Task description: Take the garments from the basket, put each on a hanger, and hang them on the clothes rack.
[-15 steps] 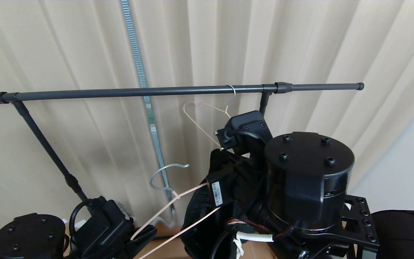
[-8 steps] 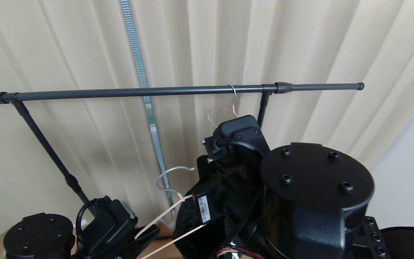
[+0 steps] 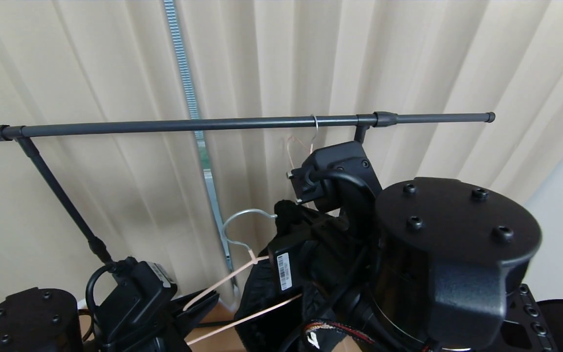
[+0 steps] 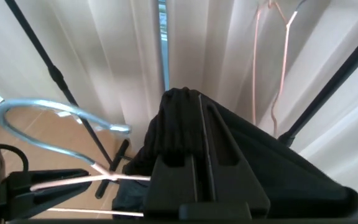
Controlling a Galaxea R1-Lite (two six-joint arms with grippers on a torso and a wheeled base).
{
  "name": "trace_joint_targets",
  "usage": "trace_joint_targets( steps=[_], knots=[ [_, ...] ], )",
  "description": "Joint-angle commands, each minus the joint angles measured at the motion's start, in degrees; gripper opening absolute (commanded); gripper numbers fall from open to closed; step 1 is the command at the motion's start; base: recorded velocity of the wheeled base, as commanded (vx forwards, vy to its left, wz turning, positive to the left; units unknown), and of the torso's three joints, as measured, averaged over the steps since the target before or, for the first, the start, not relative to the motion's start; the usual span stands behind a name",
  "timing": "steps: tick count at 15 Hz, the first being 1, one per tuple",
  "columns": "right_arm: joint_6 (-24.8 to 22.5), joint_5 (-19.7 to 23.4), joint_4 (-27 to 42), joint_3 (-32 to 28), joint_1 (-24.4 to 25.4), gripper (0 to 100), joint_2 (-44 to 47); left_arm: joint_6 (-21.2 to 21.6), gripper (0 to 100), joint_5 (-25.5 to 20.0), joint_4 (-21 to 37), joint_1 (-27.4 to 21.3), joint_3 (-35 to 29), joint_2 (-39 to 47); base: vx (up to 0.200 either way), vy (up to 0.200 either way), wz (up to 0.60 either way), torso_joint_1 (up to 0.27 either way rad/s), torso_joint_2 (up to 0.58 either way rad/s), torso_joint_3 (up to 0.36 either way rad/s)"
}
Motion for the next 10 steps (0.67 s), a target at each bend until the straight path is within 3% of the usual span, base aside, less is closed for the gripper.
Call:
trace_joint_targets(
  steps=[1, 6, 7, 10],
  knots=[
    [-0.01, 0.00, 0.00, -0.10, -0.36, 0, -0.03, -0.05, 0, -0.01, -0.94, -0.05, 0.71, -0.11, 0.000, 0.000, 0.00, 0.000, 0.00, 0.000],
    [0.08, 0.00, -0.09, -0.19, -0.88, 0, -0.03, -0.05, 0, -0.01, -1.99, -0.05, 1.06, 0.16, 0.000, 0.000, 0.00, 0.000, 0.00, 0.000],
    [0.08, 0.00, -0.09, -0.19, -0.88, 100, -0.03, -0.05, 0, -0.01, -1.99, -0.05, 1.06, 0.16, 0.000, 0.000, 0.00, 0.000, 0.00, 0.000],
    [0.08, -0.09, -0.09, -0.19, -2.91, 100, -0.21, -0.05, 0, -0.01, -2.08, -0.05, 1.06, -0.11, 0.000, 0.000, 0.00, 0.000, 0.00, 0.000]
  ],
)
